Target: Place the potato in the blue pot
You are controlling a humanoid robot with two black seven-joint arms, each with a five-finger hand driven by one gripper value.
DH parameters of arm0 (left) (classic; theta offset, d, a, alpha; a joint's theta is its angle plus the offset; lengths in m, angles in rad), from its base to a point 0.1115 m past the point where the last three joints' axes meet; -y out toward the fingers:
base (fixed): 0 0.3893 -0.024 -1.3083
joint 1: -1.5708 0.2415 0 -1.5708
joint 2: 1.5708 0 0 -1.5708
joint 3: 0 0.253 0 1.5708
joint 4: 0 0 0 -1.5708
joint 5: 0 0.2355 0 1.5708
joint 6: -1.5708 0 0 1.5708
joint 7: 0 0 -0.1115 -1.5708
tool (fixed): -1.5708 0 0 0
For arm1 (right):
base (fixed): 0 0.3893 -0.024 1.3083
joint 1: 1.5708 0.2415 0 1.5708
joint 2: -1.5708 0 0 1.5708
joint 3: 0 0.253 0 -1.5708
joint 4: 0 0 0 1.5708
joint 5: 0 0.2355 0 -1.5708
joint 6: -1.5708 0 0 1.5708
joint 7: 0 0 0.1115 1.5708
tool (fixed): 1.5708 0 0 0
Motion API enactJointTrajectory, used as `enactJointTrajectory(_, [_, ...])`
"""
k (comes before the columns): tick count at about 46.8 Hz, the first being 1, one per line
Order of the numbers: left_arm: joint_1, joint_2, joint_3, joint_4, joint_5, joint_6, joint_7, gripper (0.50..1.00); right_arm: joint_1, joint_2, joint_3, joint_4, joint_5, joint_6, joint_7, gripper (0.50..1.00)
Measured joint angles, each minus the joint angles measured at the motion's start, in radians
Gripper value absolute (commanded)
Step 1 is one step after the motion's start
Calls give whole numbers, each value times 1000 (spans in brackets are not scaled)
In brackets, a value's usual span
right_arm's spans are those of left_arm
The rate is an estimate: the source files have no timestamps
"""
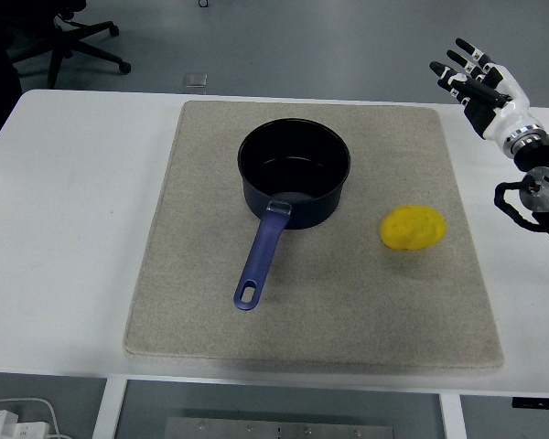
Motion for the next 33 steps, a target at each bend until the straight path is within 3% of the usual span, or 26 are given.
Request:
enactJointTrajectory(18, [0, 0, 0, 0, 0, 0, 0, 996, 13, -180, -59, 258, -75, -21, 3, 930])
enactJointTrajectory(33, [0, 0, 0, 0, 0, 0, 0, 996, 134, -435, -292, 527, -177, -59, 9, 928])
